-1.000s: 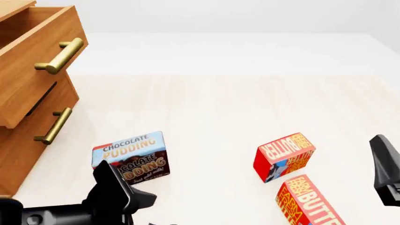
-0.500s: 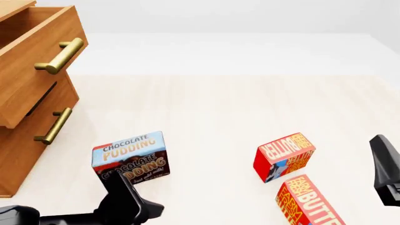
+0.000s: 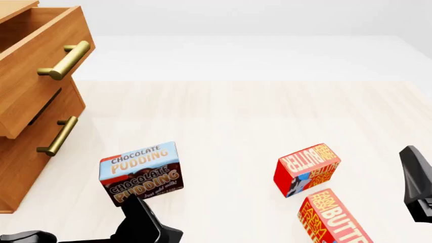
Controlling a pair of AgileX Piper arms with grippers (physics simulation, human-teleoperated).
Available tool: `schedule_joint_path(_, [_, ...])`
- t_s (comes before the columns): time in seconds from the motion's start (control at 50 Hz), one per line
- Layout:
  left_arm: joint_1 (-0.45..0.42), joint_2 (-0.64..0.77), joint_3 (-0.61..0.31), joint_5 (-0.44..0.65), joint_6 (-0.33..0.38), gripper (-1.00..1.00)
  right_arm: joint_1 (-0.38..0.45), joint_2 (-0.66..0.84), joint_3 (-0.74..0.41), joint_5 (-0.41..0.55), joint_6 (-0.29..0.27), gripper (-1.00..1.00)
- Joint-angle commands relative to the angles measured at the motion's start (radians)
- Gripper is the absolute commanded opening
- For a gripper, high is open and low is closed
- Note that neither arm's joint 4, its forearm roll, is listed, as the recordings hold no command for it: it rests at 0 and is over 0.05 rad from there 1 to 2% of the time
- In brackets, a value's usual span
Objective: Put the bowl in the top drawer of the cabinet.
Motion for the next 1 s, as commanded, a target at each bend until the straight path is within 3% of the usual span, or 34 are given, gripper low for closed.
schedule_joint_path(0.02, [-0.014,0.044,0.015,-0.060,-0.030,1.00,-0.001,0.000,0.000,0.002,0.000,1.00])
schedule_joint_path(1.0, [-0.057,0.169,0.054,-0.245,-0.111,1.00,-0.003,0.000,0.000,0.013,-0.003,1.00])
